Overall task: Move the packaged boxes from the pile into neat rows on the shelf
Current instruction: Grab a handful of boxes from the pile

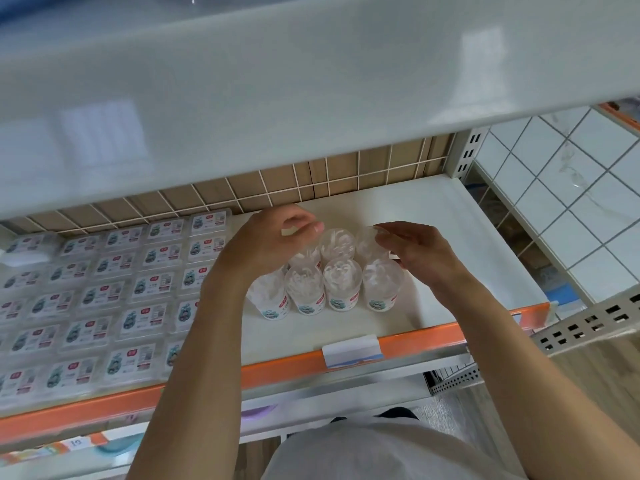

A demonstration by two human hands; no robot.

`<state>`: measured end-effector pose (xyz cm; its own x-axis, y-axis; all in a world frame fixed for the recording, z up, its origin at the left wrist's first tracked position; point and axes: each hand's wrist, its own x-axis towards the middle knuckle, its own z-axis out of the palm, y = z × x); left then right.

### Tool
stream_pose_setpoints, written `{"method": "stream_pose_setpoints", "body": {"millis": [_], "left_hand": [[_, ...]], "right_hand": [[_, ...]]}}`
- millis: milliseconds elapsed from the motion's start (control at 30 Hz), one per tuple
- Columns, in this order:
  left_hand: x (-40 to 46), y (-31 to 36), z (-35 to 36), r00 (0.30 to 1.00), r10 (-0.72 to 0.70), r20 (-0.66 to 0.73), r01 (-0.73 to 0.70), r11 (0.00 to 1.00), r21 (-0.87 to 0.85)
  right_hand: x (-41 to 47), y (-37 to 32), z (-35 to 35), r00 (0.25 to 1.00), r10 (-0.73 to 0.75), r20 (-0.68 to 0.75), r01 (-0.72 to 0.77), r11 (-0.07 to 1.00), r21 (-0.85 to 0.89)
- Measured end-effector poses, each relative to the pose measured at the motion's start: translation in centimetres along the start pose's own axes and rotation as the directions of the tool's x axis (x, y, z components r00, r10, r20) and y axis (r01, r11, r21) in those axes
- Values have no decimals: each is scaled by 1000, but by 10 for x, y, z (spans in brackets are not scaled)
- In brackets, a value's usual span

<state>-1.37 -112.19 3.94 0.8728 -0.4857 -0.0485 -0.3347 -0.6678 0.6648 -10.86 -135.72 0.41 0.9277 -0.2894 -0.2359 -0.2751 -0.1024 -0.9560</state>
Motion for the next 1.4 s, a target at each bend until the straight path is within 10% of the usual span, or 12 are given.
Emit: {"method": "stream_pose_setpoints", "body": {"millis": [533,900,1400], "left_hand": [[-70,21,-3,939,-131,-318,119,991,-55],[-153,7,-6,844,-332,-422,316,942,-110],[-316,-78,-72,689,-582,-431,625,779,-53]], "right_hand": [[-20,-23,-7,986,-161,-43,140,940,-312],[-68,-55,54,851,-368,374,525,612,-592],[-136,-78,241,528,-243,813,833,332,-442]]}}
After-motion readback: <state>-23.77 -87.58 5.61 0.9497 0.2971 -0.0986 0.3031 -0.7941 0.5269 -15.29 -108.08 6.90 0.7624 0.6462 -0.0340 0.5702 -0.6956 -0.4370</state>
